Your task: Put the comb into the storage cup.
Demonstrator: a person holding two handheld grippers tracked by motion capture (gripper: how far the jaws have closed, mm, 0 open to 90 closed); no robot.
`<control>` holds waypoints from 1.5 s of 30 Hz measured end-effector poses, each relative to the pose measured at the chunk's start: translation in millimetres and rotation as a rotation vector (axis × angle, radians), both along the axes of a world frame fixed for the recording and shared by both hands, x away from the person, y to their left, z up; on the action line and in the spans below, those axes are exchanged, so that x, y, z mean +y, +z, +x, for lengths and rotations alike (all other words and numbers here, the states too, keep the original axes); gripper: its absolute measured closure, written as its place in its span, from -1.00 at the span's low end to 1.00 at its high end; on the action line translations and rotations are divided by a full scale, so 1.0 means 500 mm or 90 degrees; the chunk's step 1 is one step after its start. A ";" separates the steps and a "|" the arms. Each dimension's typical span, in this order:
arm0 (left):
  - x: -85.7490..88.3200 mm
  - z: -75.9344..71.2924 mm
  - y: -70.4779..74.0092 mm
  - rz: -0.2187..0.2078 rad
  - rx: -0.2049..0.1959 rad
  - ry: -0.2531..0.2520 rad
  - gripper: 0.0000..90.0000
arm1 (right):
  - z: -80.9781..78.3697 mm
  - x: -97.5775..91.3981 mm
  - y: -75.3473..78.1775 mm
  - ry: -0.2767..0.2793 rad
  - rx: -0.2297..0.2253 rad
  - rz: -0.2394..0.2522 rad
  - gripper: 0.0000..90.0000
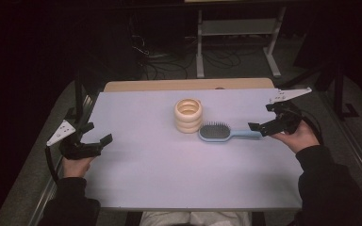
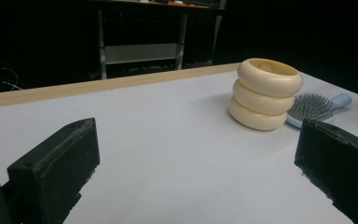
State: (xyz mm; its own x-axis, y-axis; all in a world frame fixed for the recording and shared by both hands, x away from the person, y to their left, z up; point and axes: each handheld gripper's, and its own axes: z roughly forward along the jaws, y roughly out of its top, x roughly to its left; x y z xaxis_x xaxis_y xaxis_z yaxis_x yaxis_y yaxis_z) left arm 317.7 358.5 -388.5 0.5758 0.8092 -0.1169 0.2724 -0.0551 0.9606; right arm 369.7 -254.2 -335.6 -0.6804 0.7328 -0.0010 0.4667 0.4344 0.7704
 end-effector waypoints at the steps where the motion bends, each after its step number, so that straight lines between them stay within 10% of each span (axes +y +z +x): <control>1: 0.000 0.000 0.000 0.000 -0.001 0.000 -1.00 | 0.004 0.002 0.003 0.003 0.002 -0.002 -1.00; 17: 0.000 0.013 -0.004 -0.008 0.000 -0.014 -1.00 | 0.046 0.042 0.021 0.076 0.021 -0.076 -1.00; 45: 0.000 0.023 -0.007 -0.005 0.008 -0.014 -1.00 | 0.133 0.096 -0.053 0.187 0.139 -0.194 -0.87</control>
State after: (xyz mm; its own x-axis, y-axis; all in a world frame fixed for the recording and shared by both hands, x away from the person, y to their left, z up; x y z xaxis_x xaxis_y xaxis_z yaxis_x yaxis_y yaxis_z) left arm 329.3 358.6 -391.9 0.5914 0.7958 -0.1300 0.2830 -0.0539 0.9576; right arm 436.0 -206.2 -361.9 -0.8669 0.4980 -0.0198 0.4271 0.7628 0.4856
